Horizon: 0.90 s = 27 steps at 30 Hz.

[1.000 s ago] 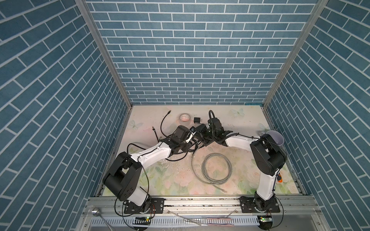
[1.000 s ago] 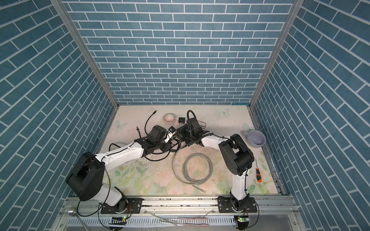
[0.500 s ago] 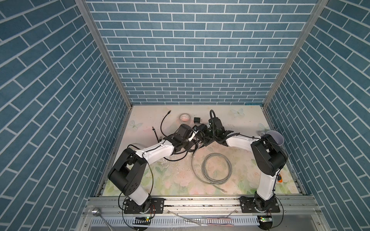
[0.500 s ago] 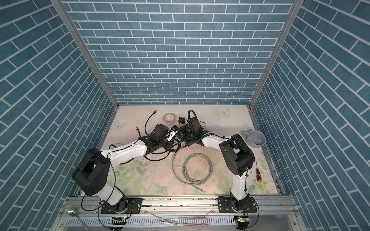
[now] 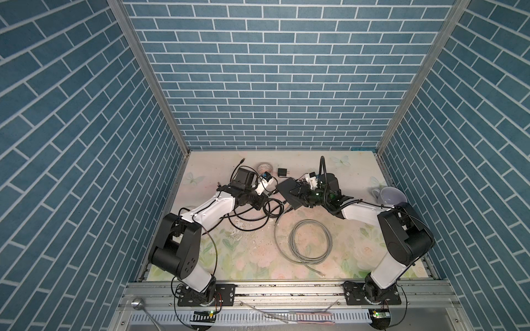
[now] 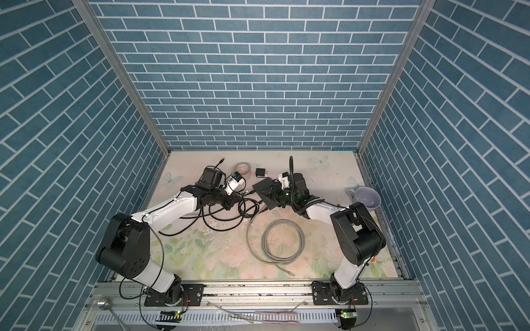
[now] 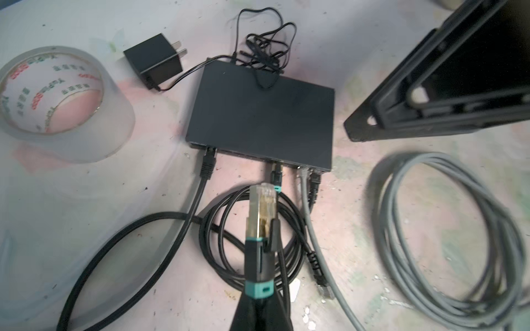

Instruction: Insert the plug into the switch port

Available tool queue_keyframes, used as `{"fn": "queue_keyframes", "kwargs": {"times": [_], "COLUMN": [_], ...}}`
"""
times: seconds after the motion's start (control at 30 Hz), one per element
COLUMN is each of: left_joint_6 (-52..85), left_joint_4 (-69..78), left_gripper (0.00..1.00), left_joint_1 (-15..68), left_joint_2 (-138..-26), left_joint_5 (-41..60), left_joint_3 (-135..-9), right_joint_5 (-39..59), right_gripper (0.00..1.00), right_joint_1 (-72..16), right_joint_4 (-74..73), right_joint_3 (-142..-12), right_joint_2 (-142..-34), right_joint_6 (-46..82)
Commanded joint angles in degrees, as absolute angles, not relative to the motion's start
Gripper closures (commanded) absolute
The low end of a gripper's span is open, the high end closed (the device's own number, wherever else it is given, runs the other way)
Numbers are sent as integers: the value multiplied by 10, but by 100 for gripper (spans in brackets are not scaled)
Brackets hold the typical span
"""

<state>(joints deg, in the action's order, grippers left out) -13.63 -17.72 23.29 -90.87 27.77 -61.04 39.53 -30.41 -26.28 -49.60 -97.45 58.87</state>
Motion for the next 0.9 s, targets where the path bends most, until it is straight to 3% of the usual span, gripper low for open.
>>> {"fn": "queue_keyframes", "kwargs": {"times": [0.0,0.13,0.47,0.77,0.87], "left_joint_6": [-173,-190,-185,-188,-188], "left_joint_4": [-265,-300,-297,-298,-296], "left_gripper": [100,100,100,100,100], "left_joint_1": [229,227,218,218,218], "left_joint_2": [-926,-938,-939,-925,-919], "left_joint_5": [383,403,427,435,433], "left_joint_3": [-644,-660,-658,-657,-653], "right_joint_5": [518,574,568,526,524], "right_gripper": [52,52,54,61,68], "right_joint_1": [-309,-309,-315,-337,-344], "right_joint_4": [-335,-387,-488,-498,-507], "right_joint_3": [-486,-510,-513,-550,-555], "right_joint_2": [-983,-1017,-1060,-1088,-1093], "right_joint_6": [438,438,517,553,566]}}
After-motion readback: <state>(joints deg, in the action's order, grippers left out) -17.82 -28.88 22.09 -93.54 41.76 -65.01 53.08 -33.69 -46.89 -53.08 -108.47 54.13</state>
